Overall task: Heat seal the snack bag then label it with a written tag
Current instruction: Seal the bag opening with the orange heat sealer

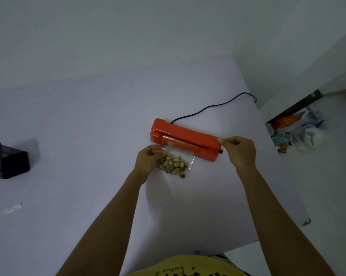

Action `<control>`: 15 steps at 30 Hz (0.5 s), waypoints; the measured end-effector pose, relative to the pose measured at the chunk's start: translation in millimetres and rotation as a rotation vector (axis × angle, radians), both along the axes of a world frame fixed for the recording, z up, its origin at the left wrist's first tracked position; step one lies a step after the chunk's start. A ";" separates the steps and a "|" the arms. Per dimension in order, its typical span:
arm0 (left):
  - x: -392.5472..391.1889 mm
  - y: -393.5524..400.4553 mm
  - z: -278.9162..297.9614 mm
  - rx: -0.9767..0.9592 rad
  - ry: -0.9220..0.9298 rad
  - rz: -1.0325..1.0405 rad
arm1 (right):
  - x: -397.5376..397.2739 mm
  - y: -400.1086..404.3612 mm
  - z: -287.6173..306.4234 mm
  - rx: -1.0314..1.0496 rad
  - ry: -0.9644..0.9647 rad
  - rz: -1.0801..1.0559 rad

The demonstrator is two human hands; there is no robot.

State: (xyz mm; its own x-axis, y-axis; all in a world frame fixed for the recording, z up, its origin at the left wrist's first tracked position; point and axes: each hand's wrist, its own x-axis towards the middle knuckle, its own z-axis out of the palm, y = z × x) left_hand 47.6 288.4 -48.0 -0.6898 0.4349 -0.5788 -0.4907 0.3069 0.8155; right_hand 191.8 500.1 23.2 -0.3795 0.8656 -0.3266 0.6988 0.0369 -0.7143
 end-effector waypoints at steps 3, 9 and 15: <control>-0.4 -0.9 -2.7 -0.010 0.007 -0.004 | 0.4 -7.4 12.8 0.031 0.024 -0.022; -1.4 -1.3 -3.6 -0.028 0.015 -0.008 | -20.7 -19.7 69.1 0.099 0.168 0.022; -0.8 -1.3 -3.6 -0.030 0.010 -0.002 | -78.0 -38.9 131.3 0.238 0.213 0.261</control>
State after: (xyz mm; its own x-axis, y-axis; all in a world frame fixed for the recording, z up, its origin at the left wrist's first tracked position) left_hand 46.7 287.1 -51.6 -0.6948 0.4187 -0.5848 -0.4819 0.3326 0.8106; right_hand 113.7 461.2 154.4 -0.6341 0.7730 -0.0191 0.4814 0.3754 -0.7921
